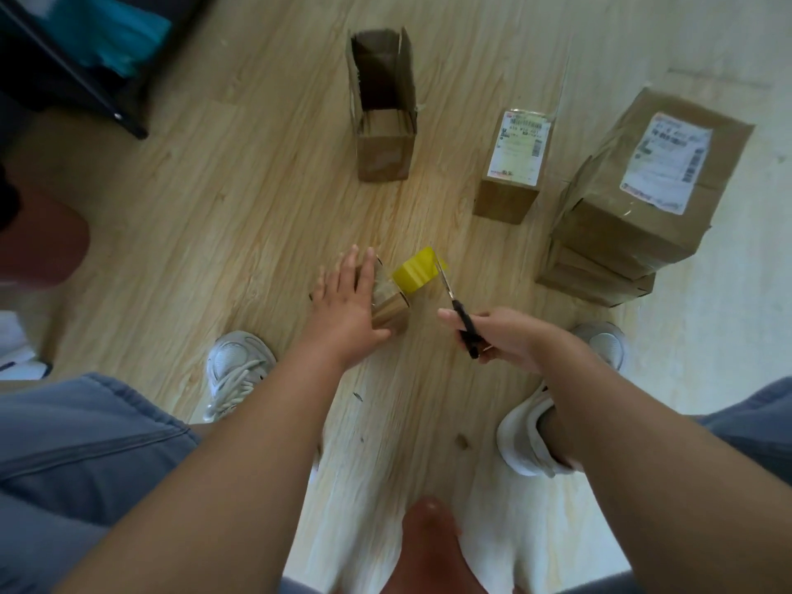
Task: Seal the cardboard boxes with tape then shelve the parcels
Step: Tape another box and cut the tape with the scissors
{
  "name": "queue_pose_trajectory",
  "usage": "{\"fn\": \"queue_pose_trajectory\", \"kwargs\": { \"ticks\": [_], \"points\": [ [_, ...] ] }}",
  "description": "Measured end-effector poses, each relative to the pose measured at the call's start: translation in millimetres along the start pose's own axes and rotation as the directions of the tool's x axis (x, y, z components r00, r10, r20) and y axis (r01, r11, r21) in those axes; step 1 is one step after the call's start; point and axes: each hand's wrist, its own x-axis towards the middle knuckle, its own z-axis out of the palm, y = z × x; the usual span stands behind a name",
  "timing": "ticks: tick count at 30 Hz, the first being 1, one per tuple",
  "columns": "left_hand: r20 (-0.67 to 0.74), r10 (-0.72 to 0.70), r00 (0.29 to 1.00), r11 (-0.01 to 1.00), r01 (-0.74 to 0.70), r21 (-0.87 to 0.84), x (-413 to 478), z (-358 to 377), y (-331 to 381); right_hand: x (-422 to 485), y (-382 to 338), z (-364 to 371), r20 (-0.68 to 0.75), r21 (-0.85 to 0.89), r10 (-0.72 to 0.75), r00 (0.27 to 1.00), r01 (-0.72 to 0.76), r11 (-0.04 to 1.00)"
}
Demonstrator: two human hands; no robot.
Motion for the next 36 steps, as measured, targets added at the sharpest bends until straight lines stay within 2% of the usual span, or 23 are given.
{"fn": "queue_pose_trajectory", "kwargs": {
  "ticks": [4, 6, 9, 16, 26, 33, 36],
  "points": [
    [0.017, -0.034, 0.999, 0.999, 0.033, 0.002, -6, -2, -2, -14, 0, -4, 0.179, 0.1, -0.003, 0.984, -0.015, 0.995],
    [0.013, -0.027, 1.0, 1.0, 0.027, -0.015, -5, -3, -5, -19, 1, -5, 0.266, 0.089, 0.013, 0.964, -0.038, 0.995],
    [0.025, -0.02, 0.999, 1.0, 0.021, -0.015, -3, -3, -7, -21, 1, -3, 0.322, 0.03, 0.04, 0.946, -0.052, 0.998],
    [0.013, -0.031, 0.999, 0.999, 0.031, 0.016, 0, 5, -7, -9, -2, 17, 0.261, -0.079, 0.048, 0.964, -0.028, 0.997],
    [-0.021, -0.044, 0.999, 0.999, 0.044, -0.028, -2, 7, -4, 9, -5, 33, 0.144, -0.055, -0.057, 0.988, 0.066, 0.996],
    [-0.056, -0.041, 0.998, 0.995, 0.036, -0.097, -4, 9, -4, 21, -10, 43, 0.099, -0.013, -0.006, 0.995, 0.007, 1.0],
    [-0.061, -0.047, 0.997, 0.993, 0.04, -0.11, -4, 9, -5, 23, -10, 46, 0.088, -0.047, 0.019, 0.996, -0.015, 0.999]
  ]
}}
